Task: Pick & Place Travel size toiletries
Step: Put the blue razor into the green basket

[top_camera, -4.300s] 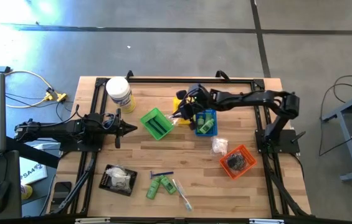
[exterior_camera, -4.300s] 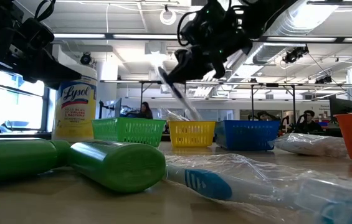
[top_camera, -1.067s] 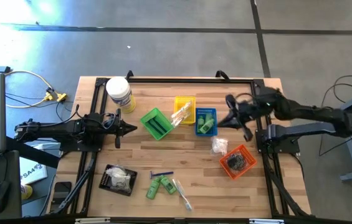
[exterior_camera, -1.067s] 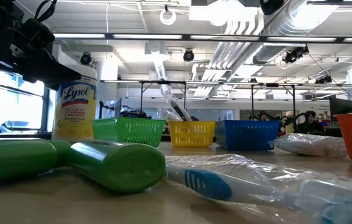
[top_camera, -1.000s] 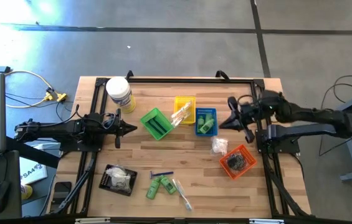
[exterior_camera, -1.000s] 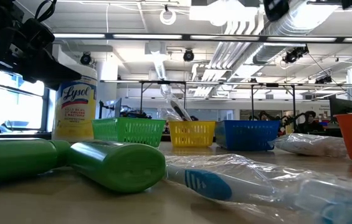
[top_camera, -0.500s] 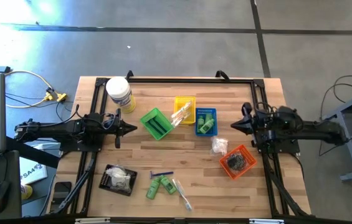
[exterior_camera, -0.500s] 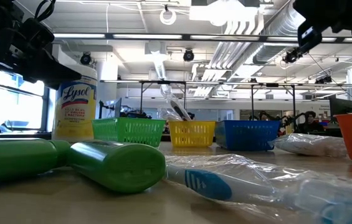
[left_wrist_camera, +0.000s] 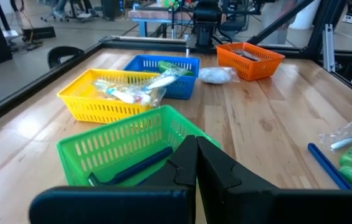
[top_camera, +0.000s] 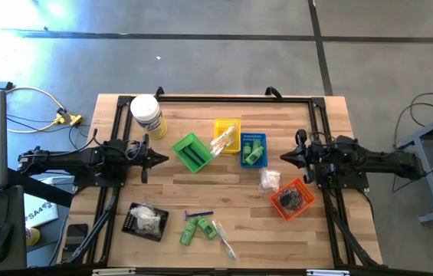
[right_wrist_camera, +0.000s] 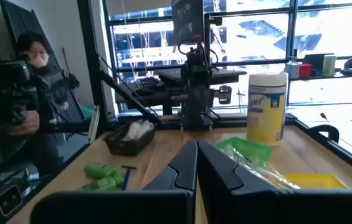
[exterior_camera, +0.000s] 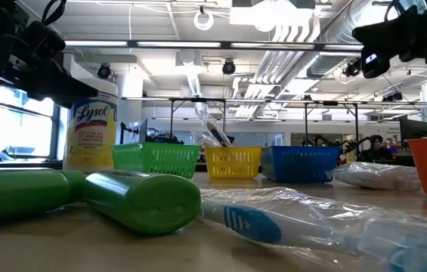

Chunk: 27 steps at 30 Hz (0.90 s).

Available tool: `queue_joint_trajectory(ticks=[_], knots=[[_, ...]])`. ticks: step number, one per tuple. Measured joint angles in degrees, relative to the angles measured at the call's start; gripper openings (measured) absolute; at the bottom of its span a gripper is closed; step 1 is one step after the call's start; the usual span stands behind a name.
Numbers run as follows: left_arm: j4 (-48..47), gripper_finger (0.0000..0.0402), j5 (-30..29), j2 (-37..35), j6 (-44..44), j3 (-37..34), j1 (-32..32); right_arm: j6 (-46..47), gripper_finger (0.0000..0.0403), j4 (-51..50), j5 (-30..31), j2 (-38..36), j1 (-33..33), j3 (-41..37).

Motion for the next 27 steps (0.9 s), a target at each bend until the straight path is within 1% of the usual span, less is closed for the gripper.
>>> queue_joint_trajectory(ticks=[3,6,10,14,16,19,21,24,27], knots=[[1.35,0.0,-0.17,0.0,0.25,-0.09,0.01,-0.15,0.0004,3.5,0.0,0.04,0.02,-2.31],[2.1,0.0,-0.17,0.0,0.03,-0.09,0.0,-0.42,0.0004,5.5,0.09,0.0,-0.28,-2.48],[2.51,0.0,-0.03,0.18,-4.77,-0.09,0.0,1.67,0.0004,5.78,0.0,0.02,-0.31,-2.5],[3.55,0.0,1.02,2.38,-7.27,0.67,-0.27,3.01,0.0004,5.06,-0.02,0.02,-0.21,-2.5],[4.36,0.0,0.9,4.4,-7.04,2.59,-1.33,2.88,0.0004,5.14,-0.02,0.02,-0.22,-2.5],[4.57,0.0,-0.47,7.89,-5.59,6.67,-3.98,2.83,0.0004,5.12,-0.02,0.02,-0.24,-2.5],[4.38,0.0,-1.86,11.43,-4.87,9.88,-6.5,2.83,0.0004,5.09,-0.02,0.02,-0.24,-2.5],[3.62,0.0,-5.91,18.55,-2.86,14.45,-11.44,3.07,0.0004,5.09,-0.31,0.02,-0.24,-2.5],[2.28,0.0,-12.03,28.0,-2.32,20.47,-16.64,3.33,0.0004,5.03,-1.2,0.02,-0.24,-2.5]])
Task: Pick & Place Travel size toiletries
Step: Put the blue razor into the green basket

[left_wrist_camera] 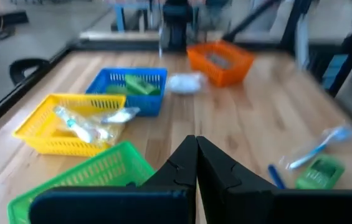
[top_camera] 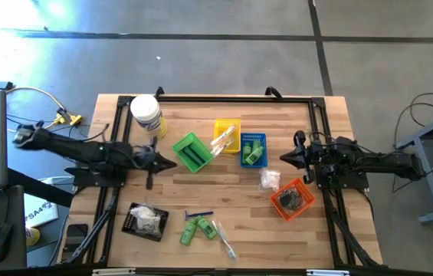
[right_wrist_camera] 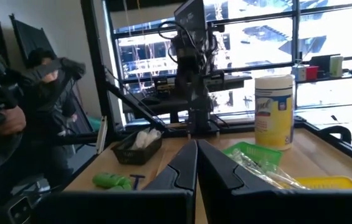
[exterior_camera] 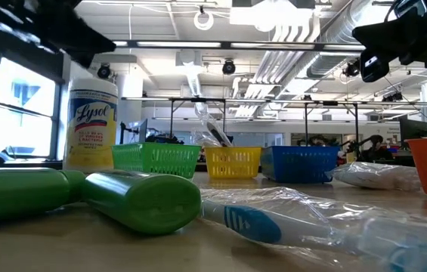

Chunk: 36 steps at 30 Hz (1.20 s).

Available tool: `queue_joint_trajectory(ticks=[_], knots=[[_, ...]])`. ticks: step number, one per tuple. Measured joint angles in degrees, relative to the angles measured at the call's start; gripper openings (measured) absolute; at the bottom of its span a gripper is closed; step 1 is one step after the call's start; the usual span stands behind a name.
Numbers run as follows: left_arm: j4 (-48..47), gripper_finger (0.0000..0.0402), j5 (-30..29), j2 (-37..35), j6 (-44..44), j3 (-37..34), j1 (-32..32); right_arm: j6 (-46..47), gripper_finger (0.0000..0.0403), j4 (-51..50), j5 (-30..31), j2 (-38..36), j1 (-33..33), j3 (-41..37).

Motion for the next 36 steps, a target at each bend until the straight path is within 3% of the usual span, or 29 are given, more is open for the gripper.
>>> queue_joint_trajectory(ticks=[4,9,13,17,21,27,31,36], knots=[[-5.75,0.0,-7.36,15.03,0.07,9.85,-6.52,0.22,0.0004,-0.44,-0.79,0.0,0.0,0.0],[-14.54,0.0,-8.54,32.5,-4.68,24.91,-9.9,1.01,0.0004,-0.64,-0.81,0.0,0.0,0.0],[-23.98,0.0001,-5.56,43.74,-12.44,36.48,-10.01,1.01,0.0004,-1.37,-0.78,0.02,0.0,0.0],[-27.96,0.0029,1.43,52.62,-13.65,44.22,-9.96,1.01,0.0004,-1.69,-0.7,0.02,0.0,0.0],[-28.27,0.0092,8.68,59.74,-17.22,49.79,-9.97,1.43,0.0004,-1.76,-0.7,0.02,0.0,0.0],[-28.38,0.0187,10.71,67.08,-20.6,54.09,-9.98,1.62,0.0004,-3.4,-0.66,0.02,0.0,0.0],[-30.67,0.0215,10.84,70.18,-22.11,54.49,-9.96,1.62,0.0004,-3.77,-0.66,0.02,0.0,-0.02],[-31.84,0.0219,10.07,72.65,-22.94,54.58,-9.96,1.62,0.0004,-4.11,-0.59,0.02,0.0,-0.02]])
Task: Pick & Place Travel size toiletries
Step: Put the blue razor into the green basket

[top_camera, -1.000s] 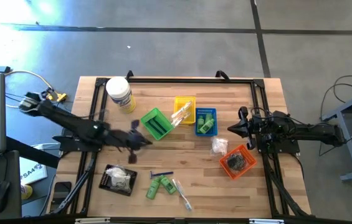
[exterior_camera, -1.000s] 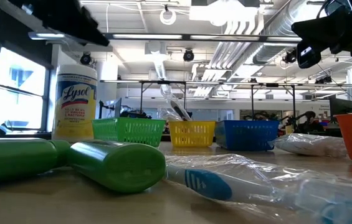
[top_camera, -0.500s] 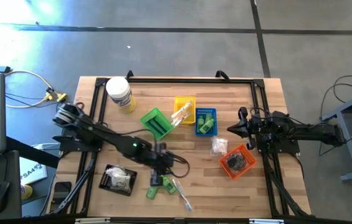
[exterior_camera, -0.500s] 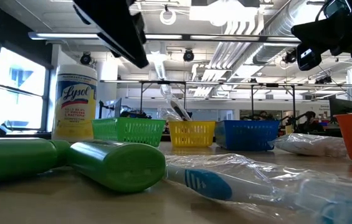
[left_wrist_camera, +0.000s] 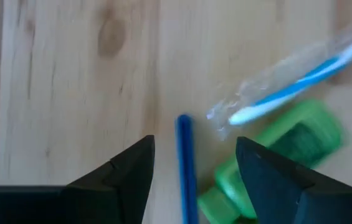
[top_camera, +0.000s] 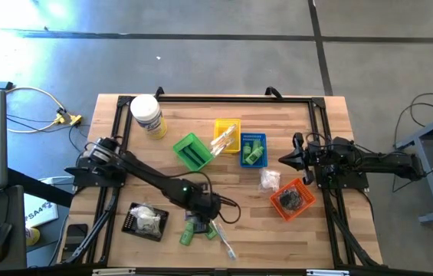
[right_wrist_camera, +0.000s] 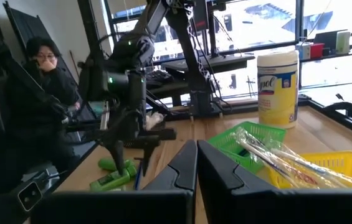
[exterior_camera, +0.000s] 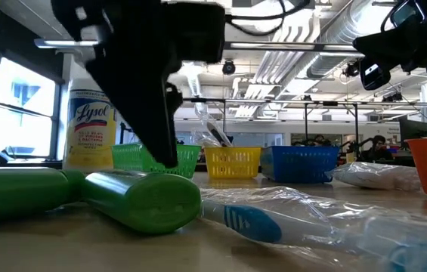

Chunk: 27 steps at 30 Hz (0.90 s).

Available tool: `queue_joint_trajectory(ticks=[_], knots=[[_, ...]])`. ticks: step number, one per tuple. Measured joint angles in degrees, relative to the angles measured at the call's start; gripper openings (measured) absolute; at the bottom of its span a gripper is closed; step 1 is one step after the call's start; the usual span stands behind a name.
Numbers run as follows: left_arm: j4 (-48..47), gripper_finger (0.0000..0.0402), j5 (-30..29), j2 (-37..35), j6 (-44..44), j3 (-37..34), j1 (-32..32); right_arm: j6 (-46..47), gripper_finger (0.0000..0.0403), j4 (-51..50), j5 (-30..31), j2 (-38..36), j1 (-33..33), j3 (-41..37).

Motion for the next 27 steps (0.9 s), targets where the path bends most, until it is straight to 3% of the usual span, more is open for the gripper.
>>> queue_joint_trajectory(ticks=[27], knots=[[-2.27,0.0218,-4.51,4.57,2.04,0.04,-0.07,-0.18,0.0004,0.07,0.24,0.02,0.02,0.0]])
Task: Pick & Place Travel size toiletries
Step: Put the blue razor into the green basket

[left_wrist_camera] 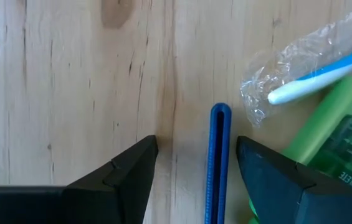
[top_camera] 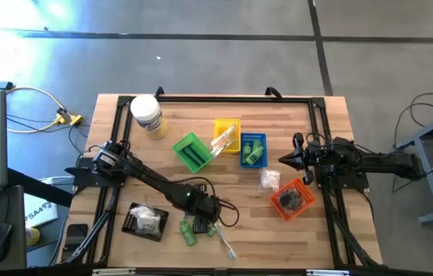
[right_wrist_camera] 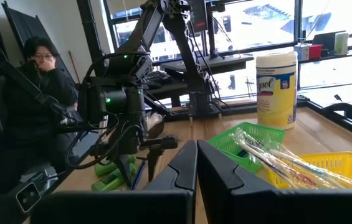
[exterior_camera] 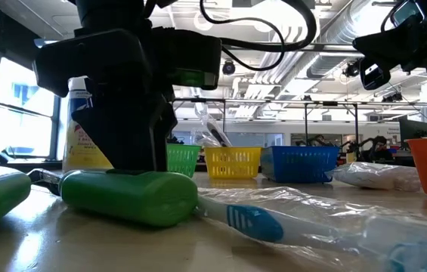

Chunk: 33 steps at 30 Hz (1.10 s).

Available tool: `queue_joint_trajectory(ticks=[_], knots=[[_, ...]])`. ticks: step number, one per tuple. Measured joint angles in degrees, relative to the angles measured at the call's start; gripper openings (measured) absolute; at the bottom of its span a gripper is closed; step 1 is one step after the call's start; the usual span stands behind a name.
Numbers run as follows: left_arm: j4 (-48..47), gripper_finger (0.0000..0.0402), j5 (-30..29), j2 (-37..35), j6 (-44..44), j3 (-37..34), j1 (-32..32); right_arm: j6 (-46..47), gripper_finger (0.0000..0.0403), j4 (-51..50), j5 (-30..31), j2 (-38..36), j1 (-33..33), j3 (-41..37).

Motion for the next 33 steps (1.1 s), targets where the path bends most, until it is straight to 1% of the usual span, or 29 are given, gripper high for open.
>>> queue_joint_trajectory(ticks=[3,5,8,13,15,17,21,23,25,28,33], knots=[[0.0,0.0204,0.21,0.0,1.34,-0.04,0.02,0.01,0.0004,0.0,0.0,0.0,0.0,0.0],[-0.1,0.0182,0.22,0.02,1.98,-0.07,0.05,0.0,0.0004,-0.02,0.0,0.0,-0.01,0.0],[-0.19,0.0136,0.29,0.02,2.89,-0.09,0.07,0.0,0.0004,-0.02,0.0,0.0,-0.02,0.0],[-0.16,0.0043,1.34,0.06,5.85,-0.09,0.11,0.0,0.0004,-0.02,0.0,0.0,0.0,0.0],[-0.19,0.0018,1.32,0.07,6.83,-0.12,0.11,0.0,0.0004,-0.02,0.0,0.0,-0.01,0.0],[-0.09,0.0016,0.83,-0.07,7.35,-0.12,0.1,0.0,0.0004,-0.02,0.0,0.0,-0.02,0.0],[-0.52,0.0034,-1.48,-1.32,9.78,-0.41,0.0,0.02,0.0004,-0.06,-0.02,0.0,-0.01,0.0],[-1.6,0.0031,-2.86,-2.73,10.72,-0.6,0.13,0.01,0.0004,-0.16,-0.02,0.0,-0.02,0.0],[-1.12,0.0022,-3.33,-4.74,11.8,-0.49,0.21,0.02,0.0004,-0.2,-0.02,0.0,0.0,0.0],[-2.82,0.0011,-3.39,-7.75,14.01,-0.4,0.15,0.02,0.0004,-0.27,-0.02,0.0,0.0,0.0],[-4.55,0.0012,-4.91,-14.84,21.19,-0.42,0.09,0.02,0.0004,-0.44,-0.02,0.0,0.0,0.0]])
